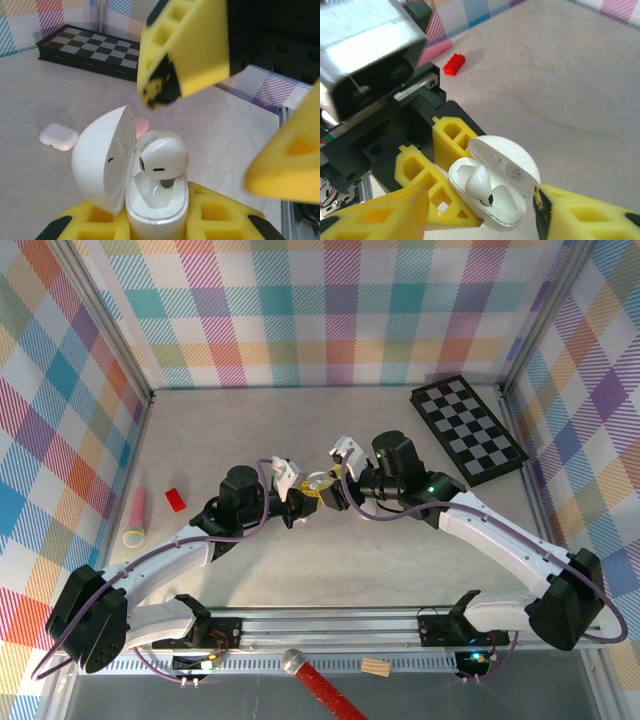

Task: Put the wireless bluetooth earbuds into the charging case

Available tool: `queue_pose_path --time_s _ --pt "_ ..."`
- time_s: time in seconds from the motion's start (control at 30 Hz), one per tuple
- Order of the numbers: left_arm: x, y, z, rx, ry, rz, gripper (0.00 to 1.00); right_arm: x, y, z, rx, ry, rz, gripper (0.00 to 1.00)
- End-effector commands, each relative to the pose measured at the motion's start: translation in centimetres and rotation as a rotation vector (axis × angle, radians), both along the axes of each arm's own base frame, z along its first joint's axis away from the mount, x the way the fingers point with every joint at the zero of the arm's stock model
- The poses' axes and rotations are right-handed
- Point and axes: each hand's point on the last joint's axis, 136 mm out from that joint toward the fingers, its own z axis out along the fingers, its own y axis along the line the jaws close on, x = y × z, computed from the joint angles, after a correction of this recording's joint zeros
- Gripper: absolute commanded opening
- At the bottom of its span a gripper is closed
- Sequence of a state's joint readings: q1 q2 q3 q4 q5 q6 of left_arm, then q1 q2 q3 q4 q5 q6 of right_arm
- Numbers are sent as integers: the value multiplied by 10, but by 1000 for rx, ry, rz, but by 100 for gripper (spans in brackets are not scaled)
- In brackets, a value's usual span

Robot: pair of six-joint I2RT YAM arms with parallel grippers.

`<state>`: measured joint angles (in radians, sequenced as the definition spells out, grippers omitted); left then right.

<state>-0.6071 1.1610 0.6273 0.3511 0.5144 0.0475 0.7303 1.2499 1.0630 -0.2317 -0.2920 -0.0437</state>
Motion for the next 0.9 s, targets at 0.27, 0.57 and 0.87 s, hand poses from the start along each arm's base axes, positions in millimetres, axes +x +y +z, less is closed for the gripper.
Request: queue_pose_path --time_s 0.27,0.57,0.87 --pt "2 3 28 -53 -77 7 0 5 2 14 109 108 -16 66" --pt "1 4 26 -51 -80 5 0 16 10 0 67 181 -41 64" --pt "0 3 31 -57 -90 -4 0 33 6 -15 7 217 -138 64"
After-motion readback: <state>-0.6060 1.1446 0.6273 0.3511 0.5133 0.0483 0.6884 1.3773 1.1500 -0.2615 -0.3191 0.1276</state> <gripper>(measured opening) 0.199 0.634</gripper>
